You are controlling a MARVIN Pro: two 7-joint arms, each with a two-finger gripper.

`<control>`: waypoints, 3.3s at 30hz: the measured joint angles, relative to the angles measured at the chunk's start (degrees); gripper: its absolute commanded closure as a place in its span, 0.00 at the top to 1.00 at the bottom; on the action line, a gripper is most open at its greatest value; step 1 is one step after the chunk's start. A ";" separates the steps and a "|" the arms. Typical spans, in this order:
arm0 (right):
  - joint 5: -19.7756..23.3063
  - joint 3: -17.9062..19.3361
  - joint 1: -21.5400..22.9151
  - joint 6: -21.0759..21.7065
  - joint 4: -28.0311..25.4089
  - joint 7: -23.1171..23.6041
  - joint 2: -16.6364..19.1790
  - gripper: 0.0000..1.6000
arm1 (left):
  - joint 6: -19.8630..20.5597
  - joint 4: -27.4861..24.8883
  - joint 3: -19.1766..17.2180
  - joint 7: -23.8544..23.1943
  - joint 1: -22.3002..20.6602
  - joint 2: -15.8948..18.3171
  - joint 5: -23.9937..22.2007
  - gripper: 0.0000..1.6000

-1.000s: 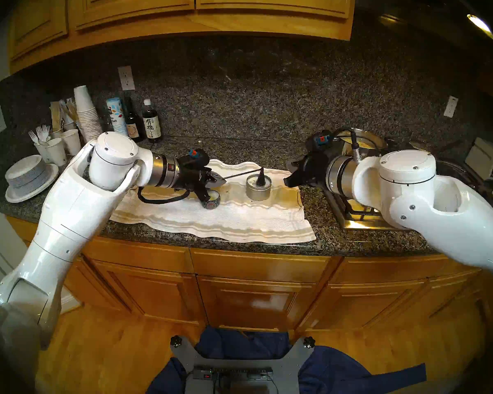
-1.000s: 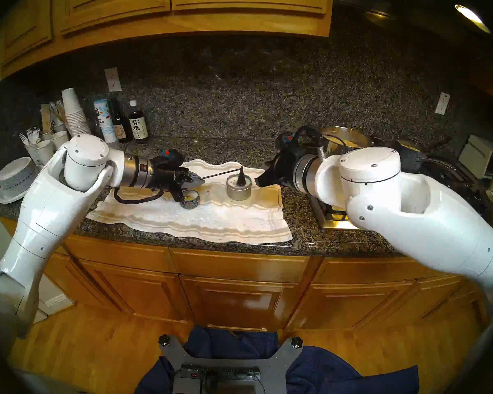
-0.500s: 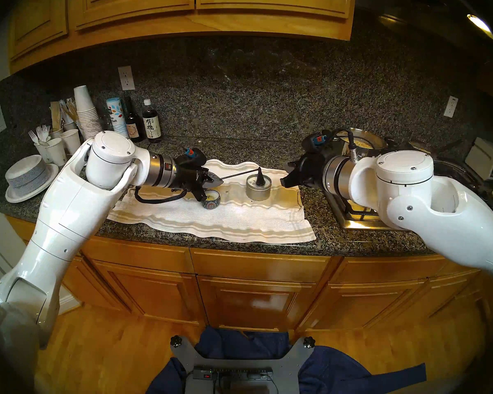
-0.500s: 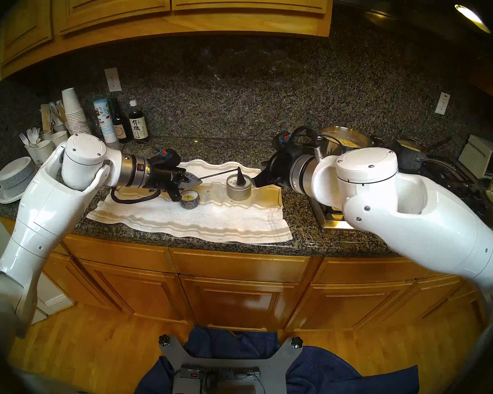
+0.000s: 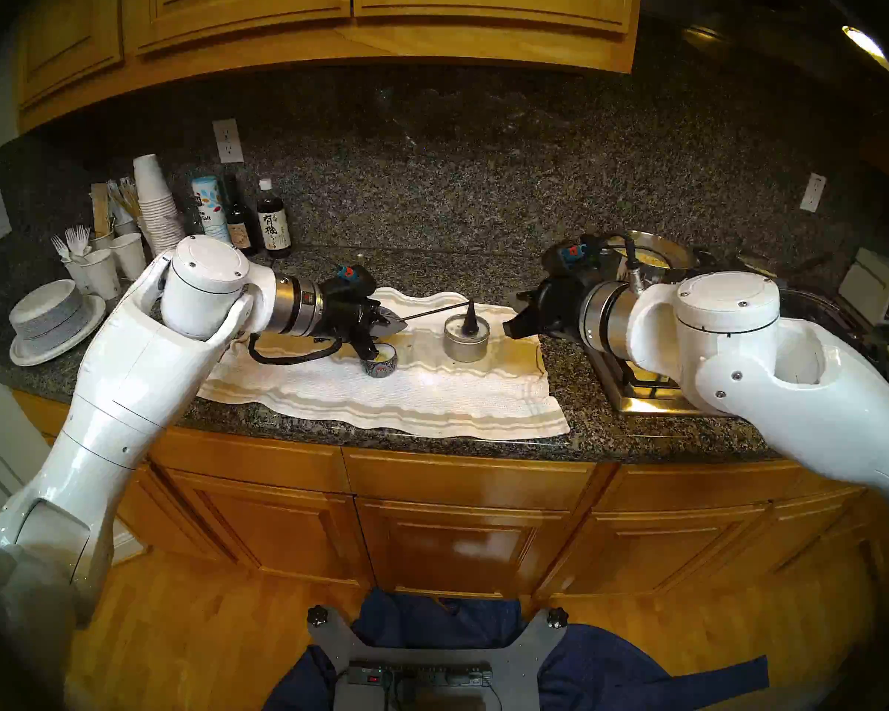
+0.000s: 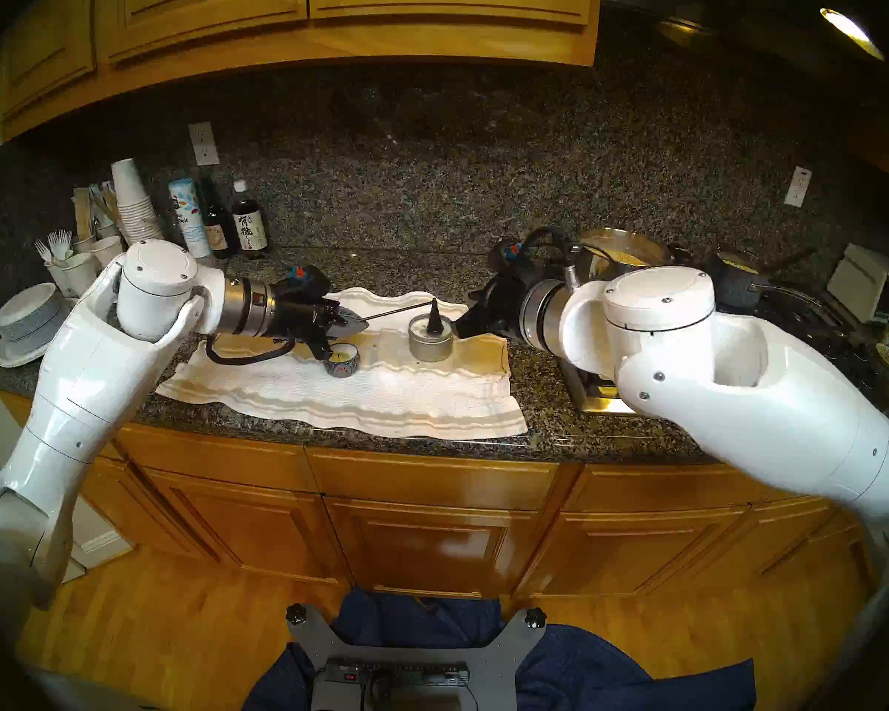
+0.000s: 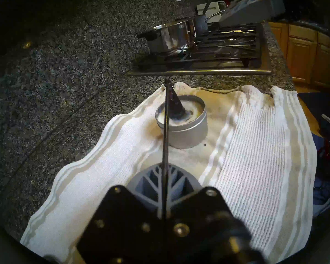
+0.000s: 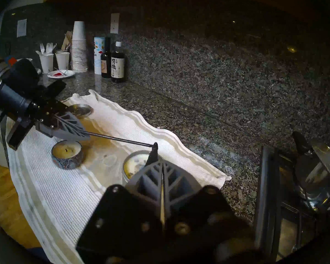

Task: Put out candle flame

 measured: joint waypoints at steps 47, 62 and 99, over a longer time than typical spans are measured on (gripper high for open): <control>-0.06 -0.68 0.01 -0.51 0.21 0.04 0.61 0.00 | 0.06 -0.53 0.26 -0.27 0.58 0.72 -0.04 0.00; -0.15 -0.75 0.07 -0.50 0.59 0.31 -0.12 0.00 | 0.03 -0.52 0.42 -0.22 0.51 0.71 -0.05 0.00; -0.44 -0.91 0.25 -0.36 1.02 0.79 -1.16 0.00 | 3.66 -7.34 -14.41 3.00 7.77 5.15 -4.01 0.00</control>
